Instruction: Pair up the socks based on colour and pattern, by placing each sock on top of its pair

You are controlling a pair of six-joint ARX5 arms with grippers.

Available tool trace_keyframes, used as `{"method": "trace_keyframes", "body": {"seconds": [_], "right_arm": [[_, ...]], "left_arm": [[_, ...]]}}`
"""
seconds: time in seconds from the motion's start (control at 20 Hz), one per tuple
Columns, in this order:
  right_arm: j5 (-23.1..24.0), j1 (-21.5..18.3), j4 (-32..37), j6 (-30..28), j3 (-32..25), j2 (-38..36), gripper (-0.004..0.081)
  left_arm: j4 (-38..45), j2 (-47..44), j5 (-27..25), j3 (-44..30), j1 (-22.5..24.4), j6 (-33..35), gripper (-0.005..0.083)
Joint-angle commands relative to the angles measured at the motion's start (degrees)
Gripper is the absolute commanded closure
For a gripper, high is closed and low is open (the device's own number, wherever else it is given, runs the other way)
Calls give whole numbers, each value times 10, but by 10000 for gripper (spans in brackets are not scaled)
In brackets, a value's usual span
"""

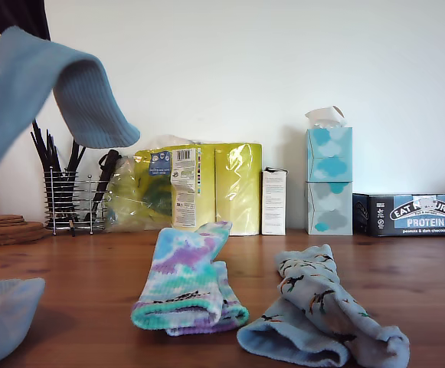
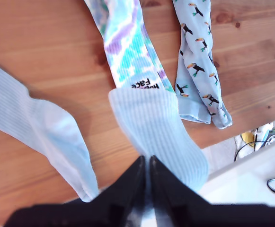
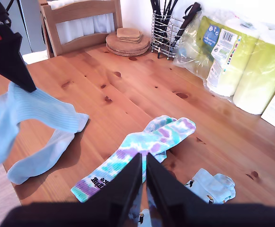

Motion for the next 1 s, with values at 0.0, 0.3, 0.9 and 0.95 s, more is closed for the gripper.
{"method": "trace_keyframes", "body": {"seconds": [0.0, 0.3, 0.9, 0.95], "right_arm": [[-4, -2, 2, -3, -10, -5, 783], [-3, -2, 2, -4, -10, -5, 783], [-5, -2, 7, -14, -10, 0, 783], [-6, -2, 6, -14, -10, 3, 783]], "left_arm": [[2, 4, -13, -20, -4, -13, 794], [125, -44, -58, -124, -5, -70, 794], [393, -67, -281, -347, -1, -120, 794], [401, -67, -312, -353, -1, -120, 794]]}}
